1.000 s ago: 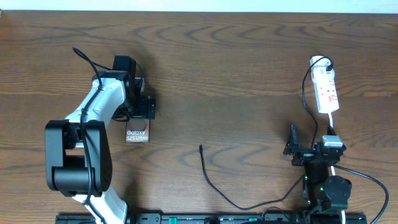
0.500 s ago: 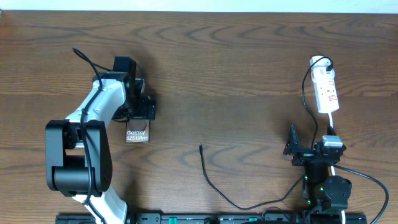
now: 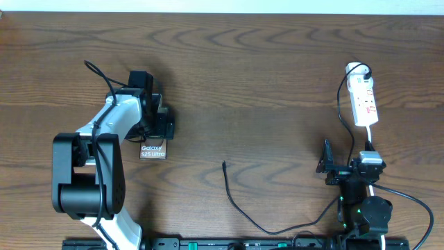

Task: Plug charger to phone and switch on socket
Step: 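Lower the left gripper and close it on the phone box sides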

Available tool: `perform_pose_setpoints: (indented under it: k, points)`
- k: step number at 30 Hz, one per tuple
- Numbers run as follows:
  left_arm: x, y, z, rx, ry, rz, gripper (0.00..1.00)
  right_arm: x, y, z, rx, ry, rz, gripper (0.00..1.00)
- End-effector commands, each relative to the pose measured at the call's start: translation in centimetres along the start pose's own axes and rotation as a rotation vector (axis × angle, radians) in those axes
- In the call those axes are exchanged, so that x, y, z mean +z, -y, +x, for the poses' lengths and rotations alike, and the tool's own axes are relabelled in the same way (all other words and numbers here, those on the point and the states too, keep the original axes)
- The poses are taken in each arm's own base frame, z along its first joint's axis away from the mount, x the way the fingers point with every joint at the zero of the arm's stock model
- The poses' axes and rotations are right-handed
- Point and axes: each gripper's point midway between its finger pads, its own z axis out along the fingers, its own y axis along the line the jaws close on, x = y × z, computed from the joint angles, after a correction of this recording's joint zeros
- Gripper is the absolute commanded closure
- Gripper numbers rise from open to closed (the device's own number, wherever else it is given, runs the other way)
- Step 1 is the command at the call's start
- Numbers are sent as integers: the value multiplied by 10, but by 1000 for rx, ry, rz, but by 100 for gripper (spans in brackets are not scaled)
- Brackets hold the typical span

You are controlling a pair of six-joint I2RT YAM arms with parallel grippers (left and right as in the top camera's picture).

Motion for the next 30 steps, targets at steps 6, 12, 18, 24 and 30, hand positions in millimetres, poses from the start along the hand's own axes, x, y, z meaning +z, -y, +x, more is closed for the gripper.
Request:
perform_pose_setpoints:
  k: [6, 12, 18, 24, 30]
  points:
    - [6, 1, 0, 8, 1, 4, 2, 0, -3, 2, 9, -4, -10, 1]
    - [6, 4, -2, 18, 10, 3, 2, 0, -3, 2, 9, -4, -10, 1]
    - [13, 9, 5, 67, 2, 4, 2, 0, -3, 2, 9, -4, -10, 1]
    - [13, 9, 5, 67, 1, 4, 2, 0, -3, 2, 9, -4, -10, 1]
    - [15, 9, 12, 30, -22, 3, 2, 0, -3, 2, 9, -4, -10, 1]
